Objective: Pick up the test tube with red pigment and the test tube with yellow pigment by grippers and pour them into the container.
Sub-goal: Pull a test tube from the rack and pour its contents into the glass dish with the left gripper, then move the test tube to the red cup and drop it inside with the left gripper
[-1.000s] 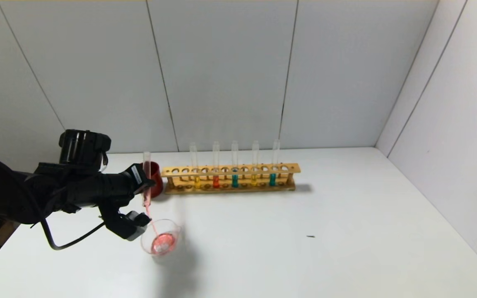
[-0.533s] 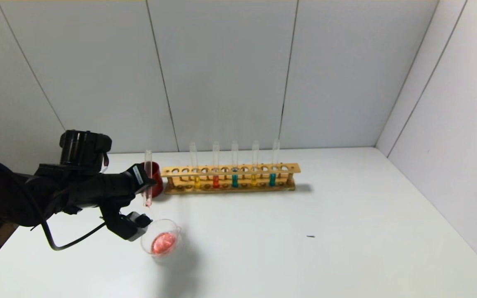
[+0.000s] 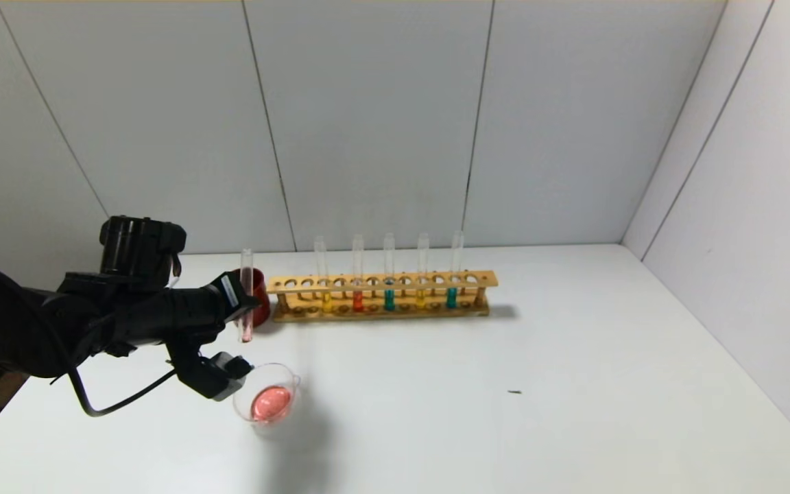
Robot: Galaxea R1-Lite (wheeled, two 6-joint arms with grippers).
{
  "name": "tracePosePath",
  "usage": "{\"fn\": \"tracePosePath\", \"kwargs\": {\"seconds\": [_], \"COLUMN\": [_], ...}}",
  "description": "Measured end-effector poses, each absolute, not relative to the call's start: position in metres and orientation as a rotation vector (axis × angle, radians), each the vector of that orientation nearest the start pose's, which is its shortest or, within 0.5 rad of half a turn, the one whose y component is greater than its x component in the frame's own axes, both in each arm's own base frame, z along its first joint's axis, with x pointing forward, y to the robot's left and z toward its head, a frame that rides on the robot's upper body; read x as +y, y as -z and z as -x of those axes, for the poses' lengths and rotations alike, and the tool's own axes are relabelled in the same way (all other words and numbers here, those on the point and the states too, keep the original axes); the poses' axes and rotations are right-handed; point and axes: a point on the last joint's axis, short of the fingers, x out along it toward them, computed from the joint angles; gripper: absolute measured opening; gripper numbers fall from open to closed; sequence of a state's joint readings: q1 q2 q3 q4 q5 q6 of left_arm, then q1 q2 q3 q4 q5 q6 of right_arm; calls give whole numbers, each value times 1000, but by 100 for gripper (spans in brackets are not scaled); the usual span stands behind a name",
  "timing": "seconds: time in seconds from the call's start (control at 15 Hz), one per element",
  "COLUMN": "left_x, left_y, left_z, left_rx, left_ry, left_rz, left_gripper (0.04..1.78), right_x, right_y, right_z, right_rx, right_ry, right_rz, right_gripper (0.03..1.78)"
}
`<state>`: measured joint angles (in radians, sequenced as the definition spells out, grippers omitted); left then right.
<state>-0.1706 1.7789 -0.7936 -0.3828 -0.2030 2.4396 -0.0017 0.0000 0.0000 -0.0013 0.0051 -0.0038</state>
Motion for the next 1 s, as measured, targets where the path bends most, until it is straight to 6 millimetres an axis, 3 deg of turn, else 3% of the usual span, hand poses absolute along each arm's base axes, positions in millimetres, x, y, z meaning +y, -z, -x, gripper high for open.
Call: {"fn": "tracePosePath", "kwargs": {"seconds": [0.47, 0.73, 1.0], "left_x": [-59, -60, -58], "left_y": [-135, -146, -141], "left_z": [-297, -298, -290], "left_rx": [-202, -279, -267], "left_ry": [884, 759, 787], "left_rz": [-2355, -2450, -2443], "left_gripper": [31, 31, 31], "right_x": [0, 0, 0], "right_y": [-76, -76, -76], "right_z": [23, 23, 23], "right_rx": [-1, -1, -1], "right_ry": [-3, -3, -4], "right_rz": [4, 4, 4], "right_gripper": [175, 175, 175]}}
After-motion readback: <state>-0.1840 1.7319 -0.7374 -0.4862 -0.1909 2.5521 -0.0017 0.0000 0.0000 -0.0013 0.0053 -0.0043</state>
